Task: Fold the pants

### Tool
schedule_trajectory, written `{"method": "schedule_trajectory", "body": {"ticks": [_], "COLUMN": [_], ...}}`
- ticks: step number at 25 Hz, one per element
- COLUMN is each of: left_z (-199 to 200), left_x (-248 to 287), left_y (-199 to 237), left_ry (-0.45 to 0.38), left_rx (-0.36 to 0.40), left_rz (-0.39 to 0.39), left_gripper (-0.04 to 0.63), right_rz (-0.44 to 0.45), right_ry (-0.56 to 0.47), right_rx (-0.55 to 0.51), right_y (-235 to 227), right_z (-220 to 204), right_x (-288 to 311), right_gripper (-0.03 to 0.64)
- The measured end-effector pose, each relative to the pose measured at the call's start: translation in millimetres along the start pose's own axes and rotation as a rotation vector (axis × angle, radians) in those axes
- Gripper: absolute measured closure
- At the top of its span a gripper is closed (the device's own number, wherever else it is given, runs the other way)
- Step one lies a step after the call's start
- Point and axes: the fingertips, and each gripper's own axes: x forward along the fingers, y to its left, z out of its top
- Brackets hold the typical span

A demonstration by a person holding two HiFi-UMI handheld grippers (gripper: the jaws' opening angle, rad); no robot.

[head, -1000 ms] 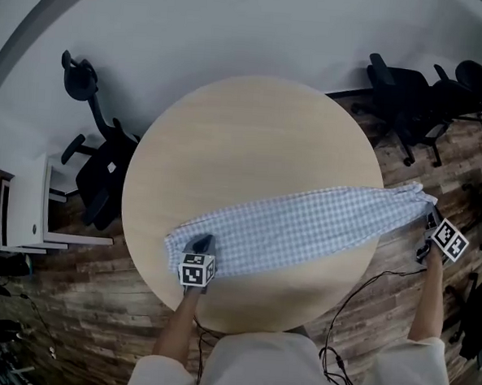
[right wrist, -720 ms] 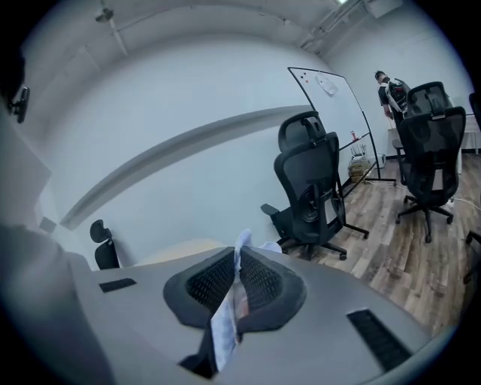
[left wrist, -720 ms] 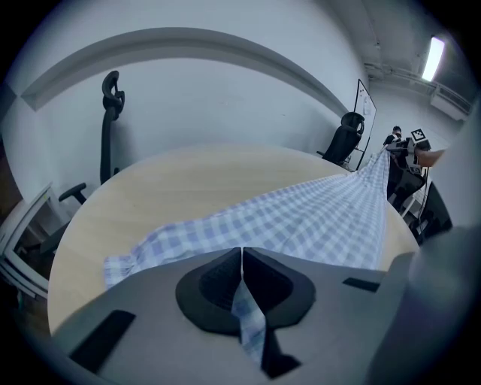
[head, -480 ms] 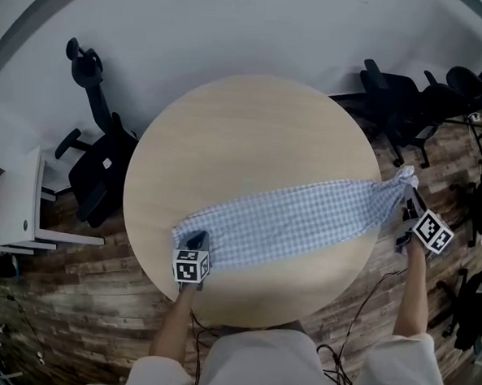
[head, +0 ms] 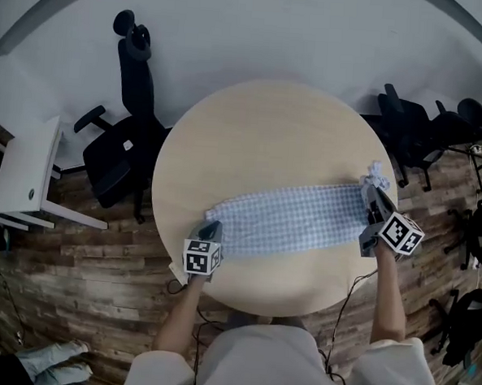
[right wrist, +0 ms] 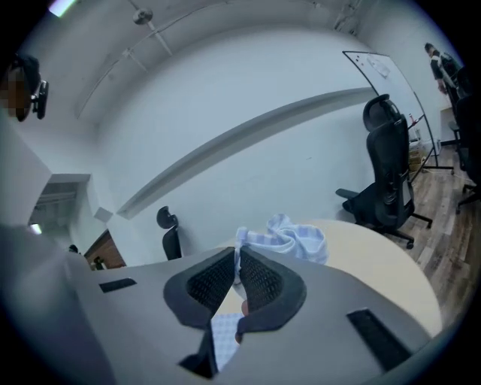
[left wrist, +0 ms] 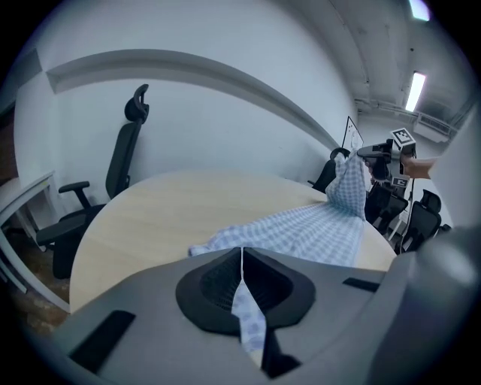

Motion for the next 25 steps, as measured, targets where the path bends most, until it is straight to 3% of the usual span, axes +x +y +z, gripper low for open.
{"method": "schedule_trajectory", "body": {"ticks": [12, 21, 25], "left_z": [-14, -17, -23], "left_x": [-45, -59, -65], "left_y": [48, 65, 69], "left_ry": [-0.057, -0.079, -0.074], "left_rx": [-0.076, -0.096, -0.104], "left_rz": [0.036, 0.048, 0.059], "left_gripper": [0.563, 0.563, 0.563], "right_rz": [0.22, 0.347, 0.433], "right_ry": [0.273, 0.29, 0.339], "right_rx": [-0.015, -0.121, -0.183], "right_y": [176, 260, 303], "right_z": [-165, -159, -189], "right_x": [73, 105, 101], "right_gripper": [0.574, 0.574, 0.574]}}
